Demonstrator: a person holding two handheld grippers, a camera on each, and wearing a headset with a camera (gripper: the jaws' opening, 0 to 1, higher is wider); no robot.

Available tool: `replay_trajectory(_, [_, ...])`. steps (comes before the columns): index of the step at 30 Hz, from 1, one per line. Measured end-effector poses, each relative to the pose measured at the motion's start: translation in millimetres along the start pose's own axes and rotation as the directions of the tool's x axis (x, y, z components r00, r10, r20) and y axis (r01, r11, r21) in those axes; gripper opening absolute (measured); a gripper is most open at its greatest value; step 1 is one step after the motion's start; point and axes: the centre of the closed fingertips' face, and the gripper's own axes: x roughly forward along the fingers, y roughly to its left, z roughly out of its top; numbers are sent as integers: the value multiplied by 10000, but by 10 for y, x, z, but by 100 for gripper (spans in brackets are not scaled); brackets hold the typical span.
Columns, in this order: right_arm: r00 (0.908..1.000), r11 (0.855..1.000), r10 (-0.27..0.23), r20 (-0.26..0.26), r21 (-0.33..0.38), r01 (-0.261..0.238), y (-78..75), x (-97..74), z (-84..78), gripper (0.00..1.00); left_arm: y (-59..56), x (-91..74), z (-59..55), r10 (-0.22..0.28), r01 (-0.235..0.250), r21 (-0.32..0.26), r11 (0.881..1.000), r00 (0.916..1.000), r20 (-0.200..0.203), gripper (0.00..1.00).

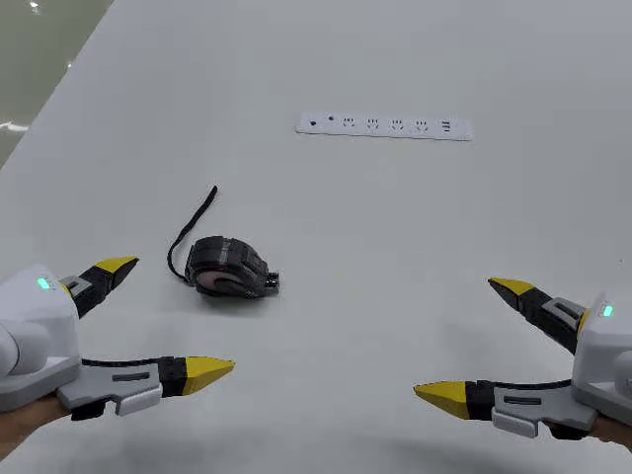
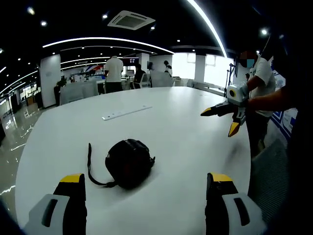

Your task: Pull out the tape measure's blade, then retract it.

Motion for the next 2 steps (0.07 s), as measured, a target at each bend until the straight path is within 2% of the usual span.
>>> replay_trajectory(2, [10000, 10000, -3, 1, 24, 3, 1, 1, 0, 100, 1, 0, -7, -9, 9, 11, 10000, 10000, -13, 100])
